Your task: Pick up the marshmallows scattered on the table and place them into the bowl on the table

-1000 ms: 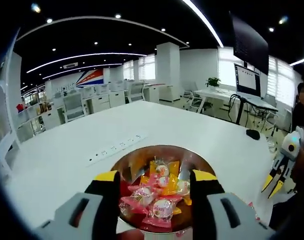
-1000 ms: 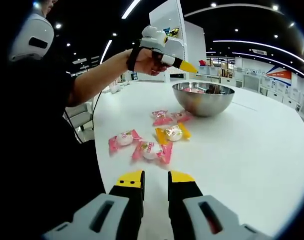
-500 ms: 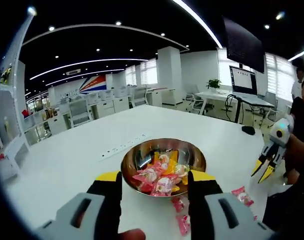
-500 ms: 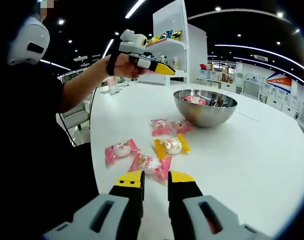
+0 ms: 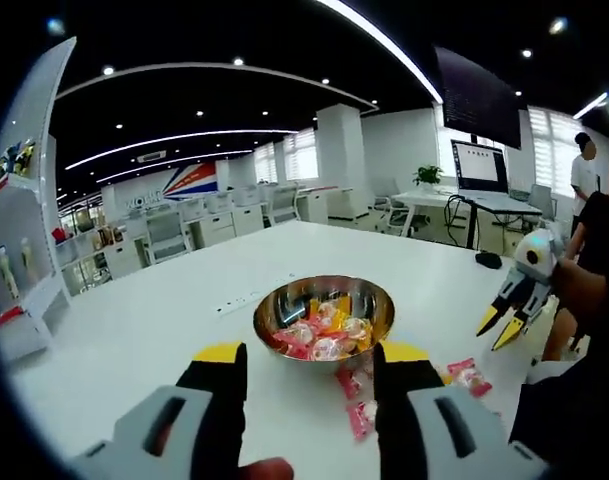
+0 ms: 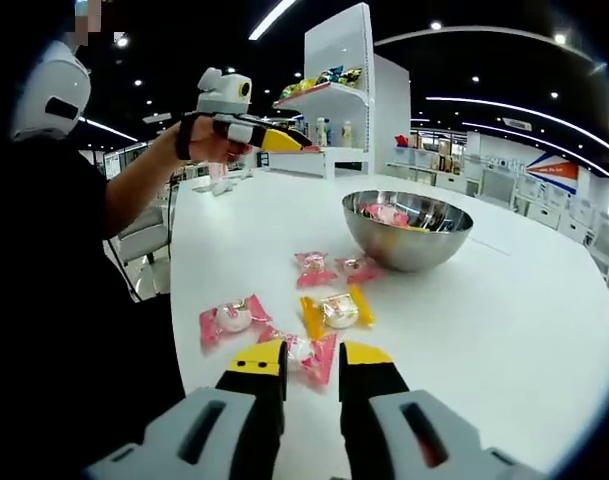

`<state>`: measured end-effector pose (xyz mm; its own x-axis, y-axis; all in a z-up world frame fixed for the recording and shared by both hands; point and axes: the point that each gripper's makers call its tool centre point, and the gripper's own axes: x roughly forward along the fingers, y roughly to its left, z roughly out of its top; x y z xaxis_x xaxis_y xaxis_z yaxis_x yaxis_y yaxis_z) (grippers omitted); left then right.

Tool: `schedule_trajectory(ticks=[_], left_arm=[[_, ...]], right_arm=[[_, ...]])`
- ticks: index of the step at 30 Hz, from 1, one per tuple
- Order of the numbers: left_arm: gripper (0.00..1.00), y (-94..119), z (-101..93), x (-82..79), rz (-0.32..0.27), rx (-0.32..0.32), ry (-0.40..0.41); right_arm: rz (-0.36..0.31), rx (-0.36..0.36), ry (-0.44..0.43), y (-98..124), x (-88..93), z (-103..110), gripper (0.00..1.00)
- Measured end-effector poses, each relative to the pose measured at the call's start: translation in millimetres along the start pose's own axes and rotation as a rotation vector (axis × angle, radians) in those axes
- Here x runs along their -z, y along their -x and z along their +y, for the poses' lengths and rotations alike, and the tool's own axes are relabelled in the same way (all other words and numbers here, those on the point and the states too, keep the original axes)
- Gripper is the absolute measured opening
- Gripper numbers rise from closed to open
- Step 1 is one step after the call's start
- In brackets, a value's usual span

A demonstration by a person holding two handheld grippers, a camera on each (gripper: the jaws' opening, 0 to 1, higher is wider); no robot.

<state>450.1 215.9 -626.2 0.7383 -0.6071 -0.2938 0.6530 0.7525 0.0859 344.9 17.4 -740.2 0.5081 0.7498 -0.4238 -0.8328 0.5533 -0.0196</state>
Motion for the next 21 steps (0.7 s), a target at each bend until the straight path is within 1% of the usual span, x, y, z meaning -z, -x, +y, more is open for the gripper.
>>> schedule_trajectory(ticks=[4,9,14,18,21], left_arm=[[0.51,8.6,-3.0,6.2,-0.004,0.005,0.003],[0.51,17.9,-6.5,15.6,0.005,0.000,-0.008],[0.51,32.5,-18.2,26.5,0.007,0.013,-0.003],[0.51,44.2,-23.0,33.8,0.008,0.007,0.009],[0.51,51.3,-23.1,38.8,0.010,-0.002,0.015]], right_arm=[[-0.010,0.021,0.004,2.4,-5.4,-3.6,0.21],[0.002,0.029,0.009,4.5,-3.6,-6.1,0.22],[0.016,0.011,0.021,4.8,0.1,-5.6,0.23],[0.022,0.002,0.026,2.6,0.2,-5.0,0.23],[0.023,-0.004,0.031,-1.0,-1.4,-4.1,0.23]])
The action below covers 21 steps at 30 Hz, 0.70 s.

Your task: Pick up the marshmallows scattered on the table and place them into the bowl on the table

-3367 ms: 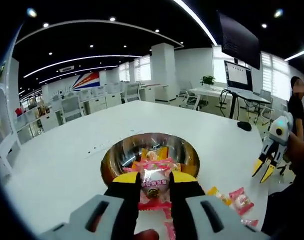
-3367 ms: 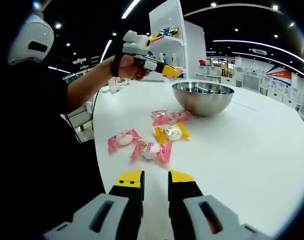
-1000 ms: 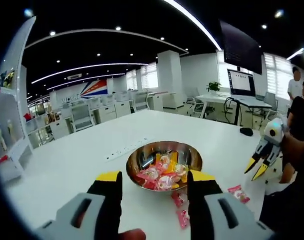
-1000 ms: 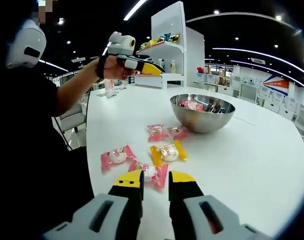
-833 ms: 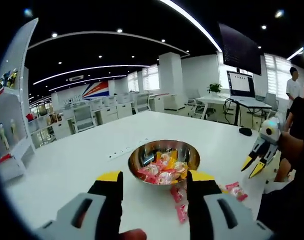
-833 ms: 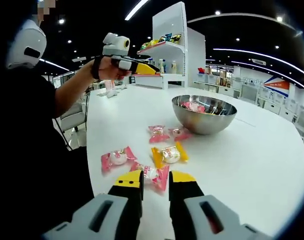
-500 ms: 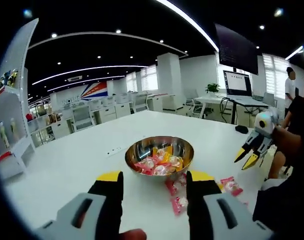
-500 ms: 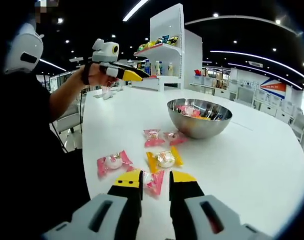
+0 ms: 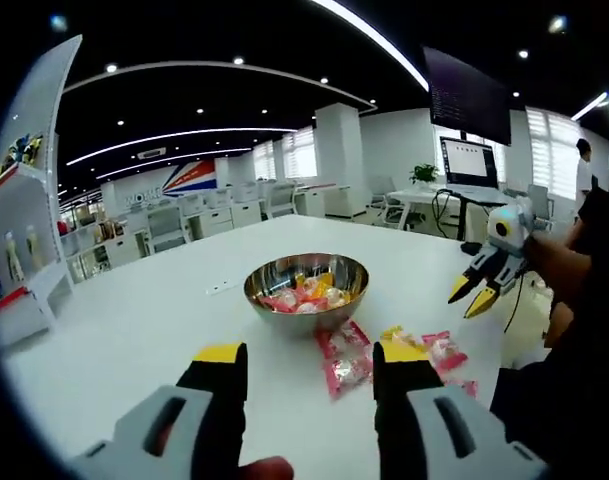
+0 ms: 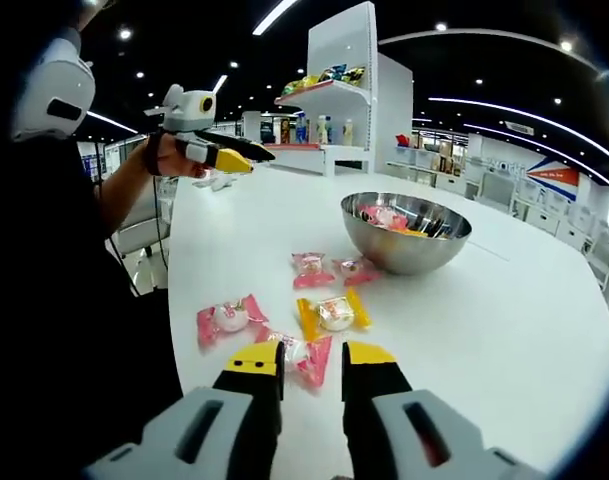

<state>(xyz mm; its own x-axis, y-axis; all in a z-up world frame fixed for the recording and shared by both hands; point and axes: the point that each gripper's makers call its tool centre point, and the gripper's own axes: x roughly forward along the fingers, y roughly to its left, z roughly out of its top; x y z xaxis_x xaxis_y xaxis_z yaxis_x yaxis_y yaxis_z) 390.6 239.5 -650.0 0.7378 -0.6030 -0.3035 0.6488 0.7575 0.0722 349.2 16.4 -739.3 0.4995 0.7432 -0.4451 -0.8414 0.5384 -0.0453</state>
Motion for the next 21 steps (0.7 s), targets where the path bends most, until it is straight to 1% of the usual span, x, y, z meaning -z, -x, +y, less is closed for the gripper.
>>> schedule_trajectory(ticks=[4,7,14,16,18,21], left_arm=[[0.50,6.9,-1.8,12.7,0.024,-0.009,0.011],[0.50,12.0,-7.6,19.8,0.032,0.000,0.018],[0.50,26.7,-25.8,42.2,0.057,0.023,0.064],[0.49,28.8,-30.8,48.1,0.057,0.021,0.103],[0.50,29.1,-37.5,54.1,0.068,0.042,0.115],[0.50,30.5,-38.4,60.9,0.078,0.039,0.131]], right_arm=[[0.001,-0.015,0.013,-4.9,-4.4,3.1,0.24],[0.001,-0.025,0.024,-6.6,-6.9,5.7,0.24],[0.007,-0.038,0.028,-7.3,-4.8,10.3,0.25],[0.011,-0.039,0.026,-7.3,-2.5,10.6,0.25],[0.013,-0.040,0.027,-7.5,-1.6,11.1,0.25],[0.009,-0.047,0.024,-8.2,-2.1,12.0,0.26]])
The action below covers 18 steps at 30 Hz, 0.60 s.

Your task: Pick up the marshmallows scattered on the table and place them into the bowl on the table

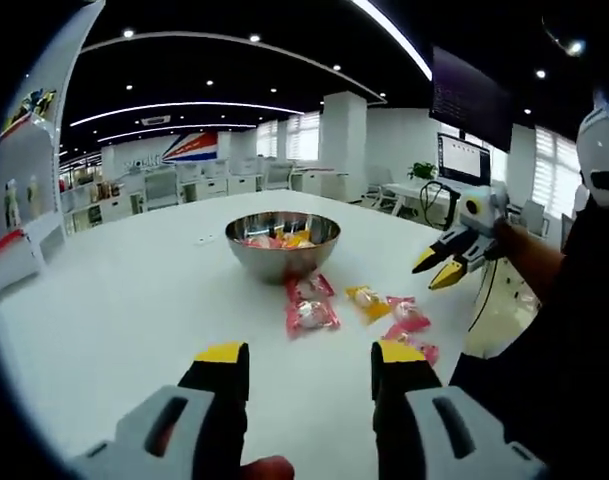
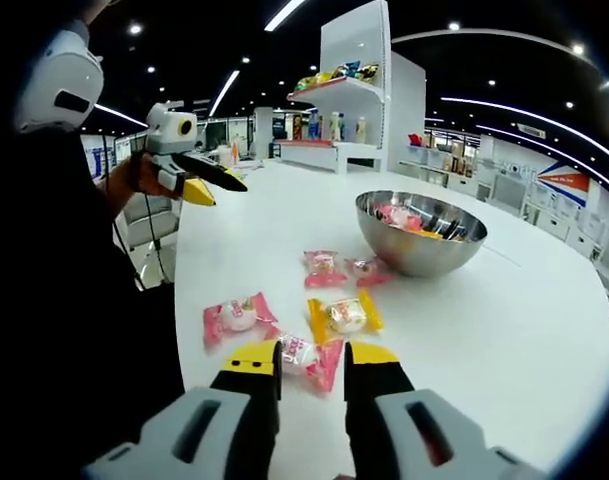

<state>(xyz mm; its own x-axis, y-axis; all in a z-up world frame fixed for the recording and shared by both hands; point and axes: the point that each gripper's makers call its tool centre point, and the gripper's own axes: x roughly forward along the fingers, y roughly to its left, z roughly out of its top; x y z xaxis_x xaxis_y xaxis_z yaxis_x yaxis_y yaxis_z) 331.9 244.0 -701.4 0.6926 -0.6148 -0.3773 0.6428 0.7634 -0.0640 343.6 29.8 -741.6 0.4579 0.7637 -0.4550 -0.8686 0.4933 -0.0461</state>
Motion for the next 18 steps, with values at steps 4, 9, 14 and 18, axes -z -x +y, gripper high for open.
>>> schedule_trajectory(ticks=[4,9,14,18], left_arm=[[0.50,1.1,2.5,2.4,0.007,-0.006,0.013],[0.50,-2.5,-2.2,3.7,0.014,0.012,0.012],[0.50,-2.8,-5.8,4.6,0.014,0.025,0.011],[0.50,-0.2,-4.5,7.3,0.014,0.017,0.017]], right_arm=[[0.026,-0.031,0.031,-2.5,3.5,3.8,0.29],[0.096,-0.090,0.148,-9.0,6.3,5.6,0.29],[0.172,-0.184,0.272,-16.8,8.5,10.5,0.31],[0.231,-0.275,0.377,-22.3,8.9,17.6,0.30]])
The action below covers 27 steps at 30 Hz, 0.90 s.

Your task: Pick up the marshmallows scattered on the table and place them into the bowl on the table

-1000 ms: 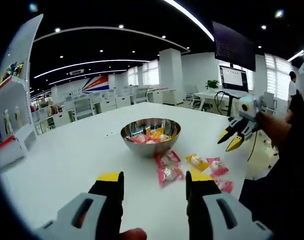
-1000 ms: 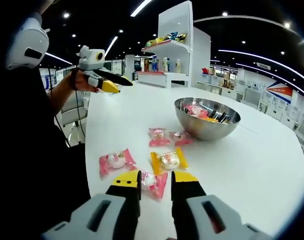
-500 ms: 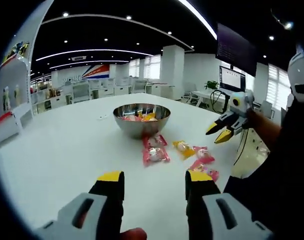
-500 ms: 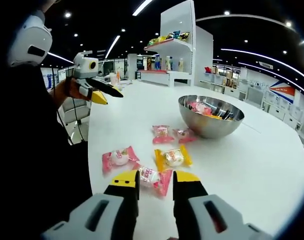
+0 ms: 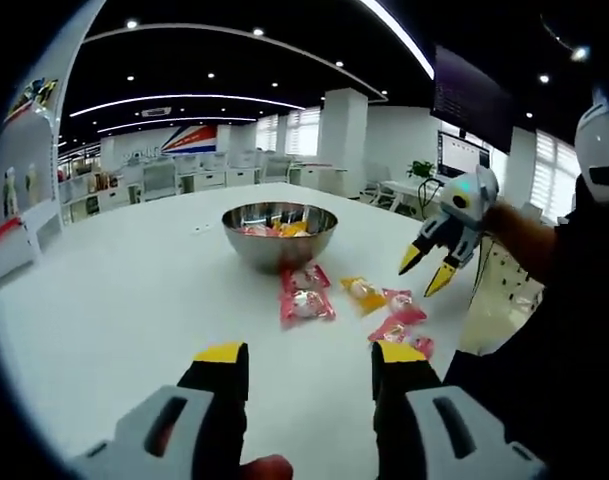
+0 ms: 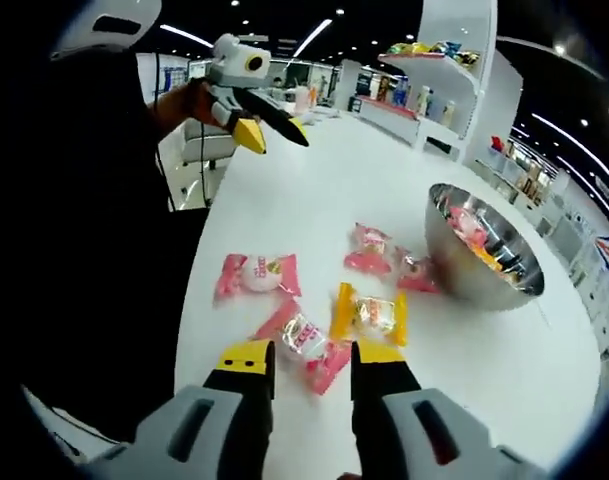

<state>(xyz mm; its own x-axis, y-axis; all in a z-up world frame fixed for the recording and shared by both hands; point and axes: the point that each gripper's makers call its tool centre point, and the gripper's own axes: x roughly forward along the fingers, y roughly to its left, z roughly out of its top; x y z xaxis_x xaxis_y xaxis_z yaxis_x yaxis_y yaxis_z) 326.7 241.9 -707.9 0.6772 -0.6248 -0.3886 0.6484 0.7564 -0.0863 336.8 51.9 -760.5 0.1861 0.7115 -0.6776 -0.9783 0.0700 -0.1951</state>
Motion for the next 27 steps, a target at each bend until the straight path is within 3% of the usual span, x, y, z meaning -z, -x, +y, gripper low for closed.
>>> schedule_trajectory(ticks=[10,19,27], left_arm=[[0.50,3.9,0.4,8.3,0.012,-0.012,0.020],[0.49,3.4,-0.8,7.1,0.010,-0.008,0.024],[0.49,5.0,0.6,7.9,0.011,-0.013,0.029]], right_arm=[[0.096,-0.206,0.224,-10.3,0.9,8.3,0.32],[0.197,-0.340,0.384,-18.9,8.9,9.0,0.29],[0.257,-0.427,0.454,-30.6,11.4,13.7,0.28]])
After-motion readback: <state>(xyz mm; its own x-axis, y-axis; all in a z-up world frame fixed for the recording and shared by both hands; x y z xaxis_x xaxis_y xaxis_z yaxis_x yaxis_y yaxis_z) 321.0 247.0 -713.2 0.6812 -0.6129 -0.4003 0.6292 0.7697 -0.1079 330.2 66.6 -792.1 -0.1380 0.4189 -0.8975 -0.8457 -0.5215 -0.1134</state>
